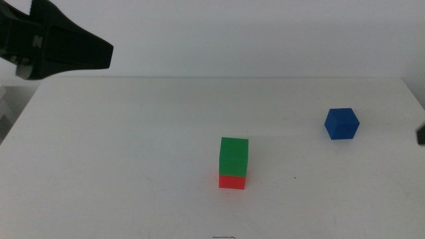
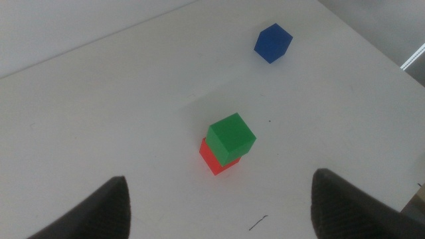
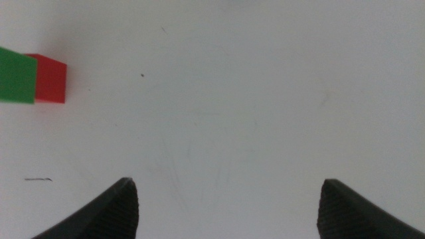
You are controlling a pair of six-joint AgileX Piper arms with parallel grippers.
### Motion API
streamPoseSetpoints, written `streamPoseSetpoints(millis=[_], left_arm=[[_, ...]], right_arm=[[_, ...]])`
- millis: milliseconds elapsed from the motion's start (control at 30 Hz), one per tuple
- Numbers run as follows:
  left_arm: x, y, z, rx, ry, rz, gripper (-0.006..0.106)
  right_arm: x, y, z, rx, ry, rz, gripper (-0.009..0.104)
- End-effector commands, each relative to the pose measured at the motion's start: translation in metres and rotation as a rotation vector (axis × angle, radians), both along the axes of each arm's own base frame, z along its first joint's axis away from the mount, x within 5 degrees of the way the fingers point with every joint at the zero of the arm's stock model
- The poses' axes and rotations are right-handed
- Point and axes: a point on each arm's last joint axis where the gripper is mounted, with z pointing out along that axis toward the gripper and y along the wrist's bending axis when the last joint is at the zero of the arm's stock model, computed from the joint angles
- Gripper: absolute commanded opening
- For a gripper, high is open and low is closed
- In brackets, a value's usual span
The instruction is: Stack red cubes first, then green, then blue cubes in a specific spot.
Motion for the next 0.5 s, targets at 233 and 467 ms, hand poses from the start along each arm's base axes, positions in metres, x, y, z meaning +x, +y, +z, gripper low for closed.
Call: streamPoseSetpoints(millis=[233, 467], left_arm=[[-0.005, -0.002, 0.015, -0.062, -0.072, 0.011, 0.092], [-0.005, -0.002, 0.015, -0.062, -0.071, 0.011, 0.092]], right_arm=[[0.065, -0.002, -0.001, -0.01, 0.085, 0.087, 0.094], [0.105, -0.005, -0.022, -0.017, 0.058, 0.064, 0.094]])
